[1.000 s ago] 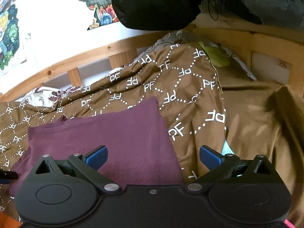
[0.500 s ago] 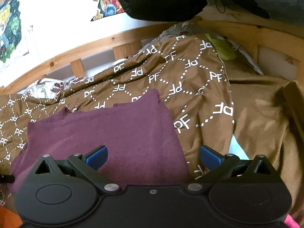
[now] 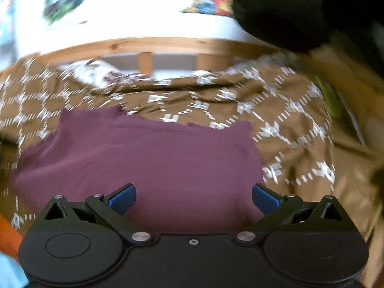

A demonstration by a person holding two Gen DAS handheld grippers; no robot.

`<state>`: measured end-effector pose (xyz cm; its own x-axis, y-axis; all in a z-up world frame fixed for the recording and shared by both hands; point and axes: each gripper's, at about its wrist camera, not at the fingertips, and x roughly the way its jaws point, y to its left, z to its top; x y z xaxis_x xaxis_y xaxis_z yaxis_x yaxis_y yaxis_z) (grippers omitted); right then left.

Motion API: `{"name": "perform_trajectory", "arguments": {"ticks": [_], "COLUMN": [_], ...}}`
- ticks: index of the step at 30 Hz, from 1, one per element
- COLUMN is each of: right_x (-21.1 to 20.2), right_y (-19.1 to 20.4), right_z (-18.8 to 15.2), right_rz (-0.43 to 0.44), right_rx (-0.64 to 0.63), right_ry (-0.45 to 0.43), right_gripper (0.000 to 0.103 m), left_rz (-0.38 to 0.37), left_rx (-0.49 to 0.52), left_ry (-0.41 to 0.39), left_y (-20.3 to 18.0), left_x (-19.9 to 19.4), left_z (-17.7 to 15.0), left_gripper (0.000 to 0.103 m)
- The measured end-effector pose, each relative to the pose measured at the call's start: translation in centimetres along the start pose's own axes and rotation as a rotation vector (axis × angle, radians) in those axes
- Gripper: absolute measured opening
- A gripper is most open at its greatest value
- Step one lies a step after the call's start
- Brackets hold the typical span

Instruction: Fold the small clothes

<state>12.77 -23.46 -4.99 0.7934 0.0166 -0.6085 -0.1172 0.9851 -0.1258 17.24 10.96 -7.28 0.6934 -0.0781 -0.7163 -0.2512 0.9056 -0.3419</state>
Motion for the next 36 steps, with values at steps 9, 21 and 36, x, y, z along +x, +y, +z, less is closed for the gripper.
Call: {"name": "perform_trajectory", "arguments": {"ticks": [9,21,36], "right_x": [1.3,4.1,3.5], "right_y": [6.5,8.1,7.7], "right_z": [-0.1,-2.1,-1.9], "right_rz": [0.020,0.031,0.046], "right_rx": [-0.182,-0.299,-0.264], "right_ry": [-0.042,0.086,0.048], "right_gripper": [0.102,0.102,0.102], "left_rz": [0.043,0.103,0.098], "left_rx": [0.126,0.090,0.117], "left_ry": [0.082,0.105,0.089], "left_y": [-2.0,-1.7,-2.2], "left_x": [3.0,4.6,5.5], "left_z": [-0.3,-0.4,0.1], "left_gripper": [0.102,0.102,0.102]}}
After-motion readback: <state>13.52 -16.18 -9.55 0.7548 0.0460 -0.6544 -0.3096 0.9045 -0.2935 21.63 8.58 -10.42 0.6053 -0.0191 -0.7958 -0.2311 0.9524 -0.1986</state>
